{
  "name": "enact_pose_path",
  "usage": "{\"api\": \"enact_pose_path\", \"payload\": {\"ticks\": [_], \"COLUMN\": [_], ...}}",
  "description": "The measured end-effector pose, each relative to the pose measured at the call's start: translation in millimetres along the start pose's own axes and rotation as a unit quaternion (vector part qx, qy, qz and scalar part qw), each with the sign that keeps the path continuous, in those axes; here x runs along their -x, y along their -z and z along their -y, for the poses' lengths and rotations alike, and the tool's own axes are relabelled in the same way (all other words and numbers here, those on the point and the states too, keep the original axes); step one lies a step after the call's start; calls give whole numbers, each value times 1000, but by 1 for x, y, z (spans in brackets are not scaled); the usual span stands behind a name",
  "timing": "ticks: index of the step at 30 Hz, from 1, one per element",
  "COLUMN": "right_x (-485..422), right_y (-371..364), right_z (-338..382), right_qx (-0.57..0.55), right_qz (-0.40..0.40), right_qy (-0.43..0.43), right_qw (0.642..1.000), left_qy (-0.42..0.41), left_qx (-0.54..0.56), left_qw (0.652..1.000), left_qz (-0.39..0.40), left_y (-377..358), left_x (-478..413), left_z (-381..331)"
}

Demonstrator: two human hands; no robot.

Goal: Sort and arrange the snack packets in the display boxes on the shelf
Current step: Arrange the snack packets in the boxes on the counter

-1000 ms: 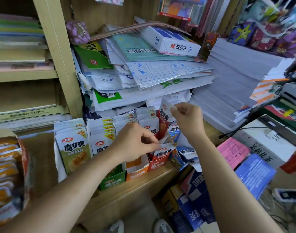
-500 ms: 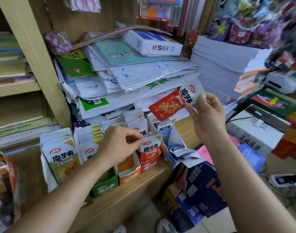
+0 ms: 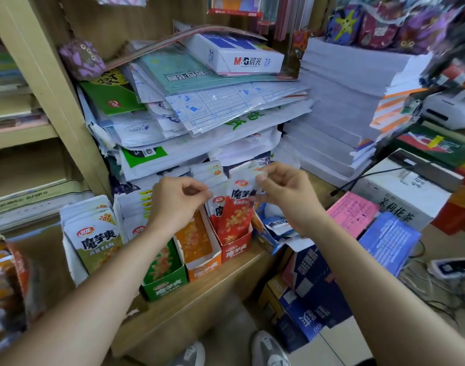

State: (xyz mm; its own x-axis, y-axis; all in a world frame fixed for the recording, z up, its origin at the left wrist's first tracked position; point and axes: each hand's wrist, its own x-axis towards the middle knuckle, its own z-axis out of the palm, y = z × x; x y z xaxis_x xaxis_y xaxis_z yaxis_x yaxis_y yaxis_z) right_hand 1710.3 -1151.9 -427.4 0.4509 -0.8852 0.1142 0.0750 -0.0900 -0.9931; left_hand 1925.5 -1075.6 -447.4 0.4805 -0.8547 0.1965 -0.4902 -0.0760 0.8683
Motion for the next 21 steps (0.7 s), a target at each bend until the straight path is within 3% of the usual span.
{"api": "enact_pose_path", "payload": {"ticks": [3, 6, 9, 12, 14, 17, 21], "right_x": [5, 6, 7, 7, 8, 13, 18], "right_y": [-6, -7, -8, -10, -11, -8, -8], "right_z": [-14, -21, -17, -20, -25, -19, -12], "right_qx": [213, 387, 410, 469, 493, 462, 469], "right_qz": [74, 56, 19, 98, 150, 167, 166], "right_qy": [-11, 30, 109, 181, 188, 179, 167], "right_qw": [974, 920, 906, 859, 836, 852, 851], "left_qy": [3, -3, 3, -1, -38, -102, -137], "left_qx": [21, 28, 55, 74, 46, -65, -161], "left_qw": [1000, 998, 988, 968, 984, 992, 974], "left_qz": [20, 60, 145, 238, 165, 35, 85], "left_y": [3, 5, 12, 18, 19, 22, 16], "left_x": [2, 4, 5, 8, 7, 0, -3], "left_z": [0, 0, -5, -9, -6, 5, 14]}}
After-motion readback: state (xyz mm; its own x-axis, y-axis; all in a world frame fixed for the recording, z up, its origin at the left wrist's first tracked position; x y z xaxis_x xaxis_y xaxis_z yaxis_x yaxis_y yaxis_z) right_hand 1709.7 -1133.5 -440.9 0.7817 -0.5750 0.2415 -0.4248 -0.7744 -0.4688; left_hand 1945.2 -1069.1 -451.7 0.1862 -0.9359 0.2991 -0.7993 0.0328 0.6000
